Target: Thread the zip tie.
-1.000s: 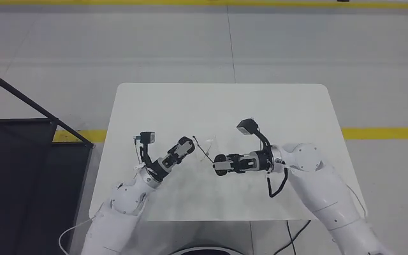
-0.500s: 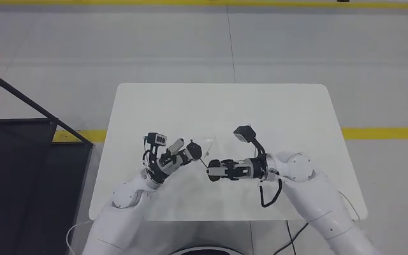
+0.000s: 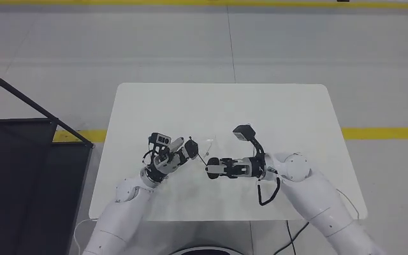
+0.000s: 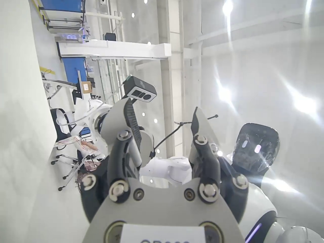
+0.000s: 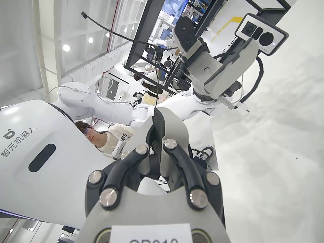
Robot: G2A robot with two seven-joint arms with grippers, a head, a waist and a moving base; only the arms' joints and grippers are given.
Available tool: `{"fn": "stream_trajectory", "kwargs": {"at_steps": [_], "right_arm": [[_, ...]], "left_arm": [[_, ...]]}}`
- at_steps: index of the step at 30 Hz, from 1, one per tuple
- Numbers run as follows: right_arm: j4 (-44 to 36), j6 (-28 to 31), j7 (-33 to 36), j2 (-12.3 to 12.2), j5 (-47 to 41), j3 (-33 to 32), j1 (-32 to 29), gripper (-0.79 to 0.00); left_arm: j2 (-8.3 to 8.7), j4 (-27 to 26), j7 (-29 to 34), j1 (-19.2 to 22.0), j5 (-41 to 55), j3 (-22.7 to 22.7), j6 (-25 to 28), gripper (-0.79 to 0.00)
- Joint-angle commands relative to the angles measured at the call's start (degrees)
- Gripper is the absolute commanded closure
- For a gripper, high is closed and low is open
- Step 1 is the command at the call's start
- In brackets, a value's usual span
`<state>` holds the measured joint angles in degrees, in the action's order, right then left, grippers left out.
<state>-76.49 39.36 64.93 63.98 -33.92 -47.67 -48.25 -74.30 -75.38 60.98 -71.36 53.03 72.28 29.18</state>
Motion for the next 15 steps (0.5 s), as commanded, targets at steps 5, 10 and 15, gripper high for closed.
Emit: {"fn": "stream_trajectory", "kwargs": {"at_steps": [5, 10, 15], "right_arm": [[0.87, 0.01, -0.01, -0.28, -1.05, 1.65, 1.25, 0.0], [1.63, 0.18, -0.19, -0.54, -1.84, 2.63, 2.0, 0.0], [2.43, 0.32, -0.33, -0.76, -2.72, 3.34, 2.5, 0.0]], "left_arm": [[-0.1, -0.73, 1.42, 0.21, 0.39, -0.3, -0.53, -0.376], [-0.19, -1.02, 1.97, 0.25, 0.62, -0.44, -0.49, -0.345], [-0.28, -1.02, 2.46, 0.32, 0.93, -0.52, -0.51, -0.256]]}}
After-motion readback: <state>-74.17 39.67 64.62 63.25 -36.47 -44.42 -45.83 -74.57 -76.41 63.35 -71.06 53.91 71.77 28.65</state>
